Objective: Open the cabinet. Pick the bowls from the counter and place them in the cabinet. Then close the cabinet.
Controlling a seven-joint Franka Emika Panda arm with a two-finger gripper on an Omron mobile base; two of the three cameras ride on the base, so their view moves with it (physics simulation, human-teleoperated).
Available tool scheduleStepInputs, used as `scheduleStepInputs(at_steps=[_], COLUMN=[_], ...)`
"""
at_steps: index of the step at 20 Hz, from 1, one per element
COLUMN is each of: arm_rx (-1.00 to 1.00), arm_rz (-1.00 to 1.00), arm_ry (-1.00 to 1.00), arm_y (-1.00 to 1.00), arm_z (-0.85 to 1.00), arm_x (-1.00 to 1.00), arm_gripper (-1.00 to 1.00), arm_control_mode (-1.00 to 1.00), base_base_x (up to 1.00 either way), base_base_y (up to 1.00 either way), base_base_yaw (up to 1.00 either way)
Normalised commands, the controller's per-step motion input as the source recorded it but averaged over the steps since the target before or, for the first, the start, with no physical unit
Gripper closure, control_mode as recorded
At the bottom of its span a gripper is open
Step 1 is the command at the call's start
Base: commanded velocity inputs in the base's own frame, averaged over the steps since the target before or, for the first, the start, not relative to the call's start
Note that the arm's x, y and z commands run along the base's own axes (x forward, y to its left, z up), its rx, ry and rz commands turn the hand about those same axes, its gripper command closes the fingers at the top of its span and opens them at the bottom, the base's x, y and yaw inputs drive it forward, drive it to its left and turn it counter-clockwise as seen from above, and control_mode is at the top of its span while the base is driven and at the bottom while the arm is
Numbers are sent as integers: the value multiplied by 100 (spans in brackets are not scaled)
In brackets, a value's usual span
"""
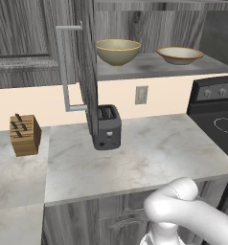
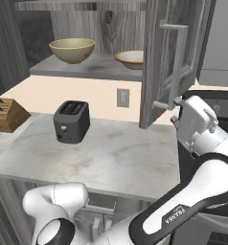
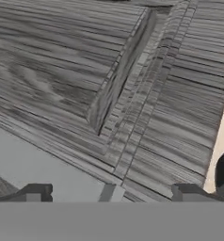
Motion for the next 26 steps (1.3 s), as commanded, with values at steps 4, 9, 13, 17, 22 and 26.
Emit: scheduleStepInputs(at_steps=[4, 9, 13, 17, 22, 26], arm_rx=[-23, -24, -24, -22, -16, -10], arm_rz=[0, 0, 0, 0, -3, -6], arm_ry=[-20, -21, -14, -10, -3, 0], arm_y=[100, 100, 100, 100, 100, 77], arm_z=[0, 0, 0, 0, 0, 9], arm_x=[44, 37, 31, 30, 45, 95], arm_gripper=[-100, -100, -100, -100, -100, -100], arm_control_mode=[-100, -100, -100, -100, -100, -100], base_base_x=[0, 0, 0, 0, 0, 0], base_base_y=[0, 0, 0, 0, 0, 0], base_base_yaw=[0, 0, 0, 0, 0, 0])
